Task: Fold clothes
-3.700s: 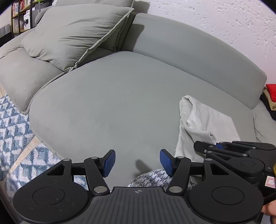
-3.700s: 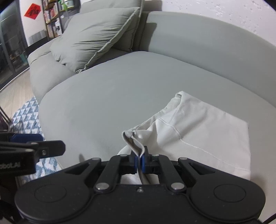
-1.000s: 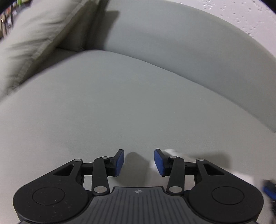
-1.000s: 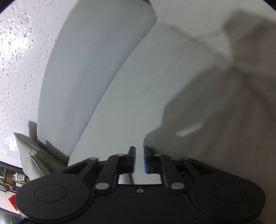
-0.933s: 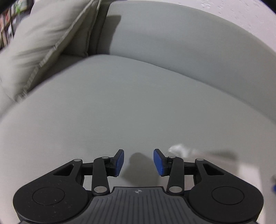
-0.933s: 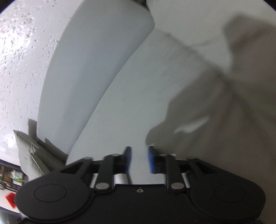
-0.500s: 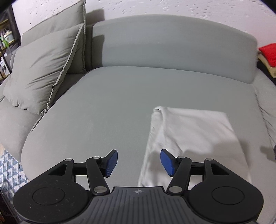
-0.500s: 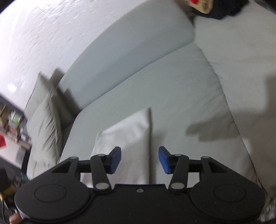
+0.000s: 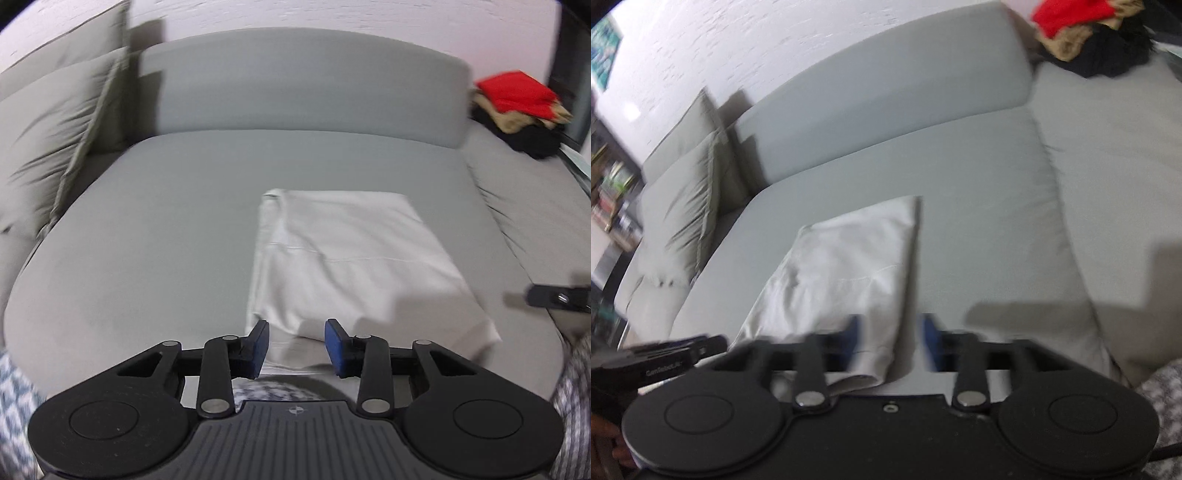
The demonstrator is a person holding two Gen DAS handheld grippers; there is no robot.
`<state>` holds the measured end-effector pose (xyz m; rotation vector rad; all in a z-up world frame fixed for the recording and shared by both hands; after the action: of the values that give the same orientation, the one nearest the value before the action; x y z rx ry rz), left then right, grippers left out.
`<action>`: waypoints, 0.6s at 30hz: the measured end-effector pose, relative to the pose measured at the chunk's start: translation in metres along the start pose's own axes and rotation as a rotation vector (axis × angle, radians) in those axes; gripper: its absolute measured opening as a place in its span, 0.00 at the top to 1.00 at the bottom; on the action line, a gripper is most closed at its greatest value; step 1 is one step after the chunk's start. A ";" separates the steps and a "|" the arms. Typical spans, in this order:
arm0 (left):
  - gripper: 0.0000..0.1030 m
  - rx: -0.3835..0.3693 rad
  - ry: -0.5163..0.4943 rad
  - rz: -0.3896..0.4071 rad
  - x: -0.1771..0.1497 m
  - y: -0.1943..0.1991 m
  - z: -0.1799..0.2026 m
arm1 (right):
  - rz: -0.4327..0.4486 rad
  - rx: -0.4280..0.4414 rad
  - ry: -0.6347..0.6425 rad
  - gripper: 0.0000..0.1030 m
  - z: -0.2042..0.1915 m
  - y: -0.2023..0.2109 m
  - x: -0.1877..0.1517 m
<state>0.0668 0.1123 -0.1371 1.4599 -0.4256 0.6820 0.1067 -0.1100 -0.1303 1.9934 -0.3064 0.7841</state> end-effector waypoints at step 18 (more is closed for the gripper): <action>0.63 -0.067 -0.170 -0.114 -0.026 -0.031 0.044 | -0.214 -0.002 0.268 0.80 -0.050 -0.028 -0.036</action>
<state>0.0741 0.0654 -0.1731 1.4717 -0.4877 0.4504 0.0731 -0.0571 -0.1547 1.8542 0.0625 0.8979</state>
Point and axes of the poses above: each gripper's, at about its wrist camera, not at the fingertips, and y roughly against the way its jaws point, z to its right, x to its top, the point moved 5 cm from there along -y, roughly the way its jaws point, and after that the axes turned 8 degrees about y, right-handed, at the moved point
